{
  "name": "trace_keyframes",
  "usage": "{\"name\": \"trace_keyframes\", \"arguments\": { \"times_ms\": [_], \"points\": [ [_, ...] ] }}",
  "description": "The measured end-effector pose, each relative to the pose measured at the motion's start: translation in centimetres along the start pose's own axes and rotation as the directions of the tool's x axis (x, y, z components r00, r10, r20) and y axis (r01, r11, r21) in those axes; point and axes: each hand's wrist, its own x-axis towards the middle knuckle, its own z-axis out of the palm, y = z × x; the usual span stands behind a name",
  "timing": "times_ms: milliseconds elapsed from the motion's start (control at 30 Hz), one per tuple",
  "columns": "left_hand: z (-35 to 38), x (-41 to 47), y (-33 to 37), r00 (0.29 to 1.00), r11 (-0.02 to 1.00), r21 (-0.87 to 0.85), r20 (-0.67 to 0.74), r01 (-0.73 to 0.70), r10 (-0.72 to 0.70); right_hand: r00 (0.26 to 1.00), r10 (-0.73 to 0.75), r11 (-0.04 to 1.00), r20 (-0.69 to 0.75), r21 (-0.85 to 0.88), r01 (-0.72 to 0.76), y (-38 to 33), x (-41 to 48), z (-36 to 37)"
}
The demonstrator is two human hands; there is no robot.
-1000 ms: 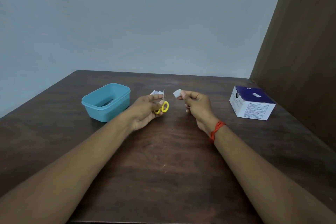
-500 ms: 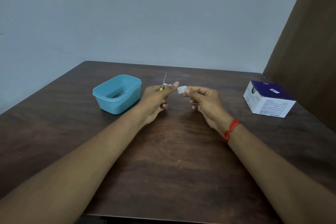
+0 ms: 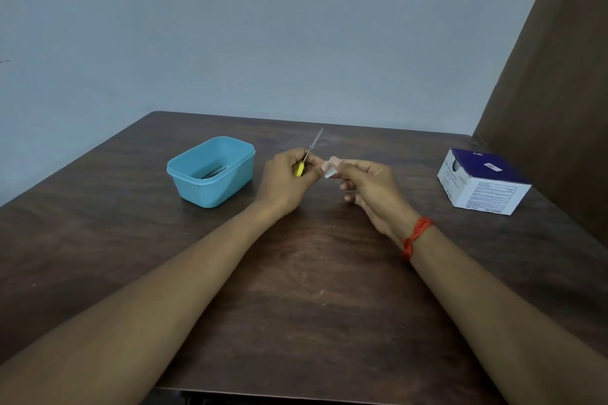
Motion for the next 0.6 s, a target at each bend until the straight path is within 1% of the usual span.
{"name": "trace_keyframes", "arguments": {
  "times_ms": [33,100,233,367,433,500,533,600],
  "points": [
    [0.1,0.0,0.0,1.0,1.0,0.016,0.005,-0.014,0.014,1.0,-0.009,1.0,-0.003,-0.016,0.009,0.1,0.0,0.0],
    [0.2,0.0,0.0,1.0,1.0,0.013,0.017,0.0,-0.001,1.0,-0.024,0.999,0.004,-0.026,0.025,0.2,0.1,-0.2],
    [0.0,0.1,0.0,0.996,0.986,-0.141,0.024,0.088,-0.086,0.999,-0.035,0.998,0.011,-0.049,0.035,0.2,0.1,-0.3],
    [0.1,-0.1,0.1,0.991,0.974,-0.189,0.059,0.128,-0.119,0.999,-0.036,0.995,-0.004,-0.093,0.035,0.2,0.2,-0.4],
    [0.1,0.1,0.3,0.982,0.96,-0.207,0.075,0.187,-0.175,0.999,-0.03,0.996,-0.018,-0.09,0.028,0.0,0.2,-0.6],
    [-0.2,0.5,0.7,0.96,0.927,-0.251,0.067,0.28,-0.272,0.998,-0.027,0.998,-0.054,-0.064,0.024,-0.2,0.2,-0.8],
    [-0.3,0.7,0.7,0.953,0.911,-0.278,0.06,0.303,-0.299,0.996,-0.028,0.998,-0.084,-0.05,0.024,-0.3,0.3,-0.8],
    [-0.4,1.0,0.3,0.951,0.89,-0.339,0.065,0.306,-0.303,0.988,-0.031,0.999,-0.153,-0.033,0.027,-0.5,0.3,-1.0]
  ]
}}
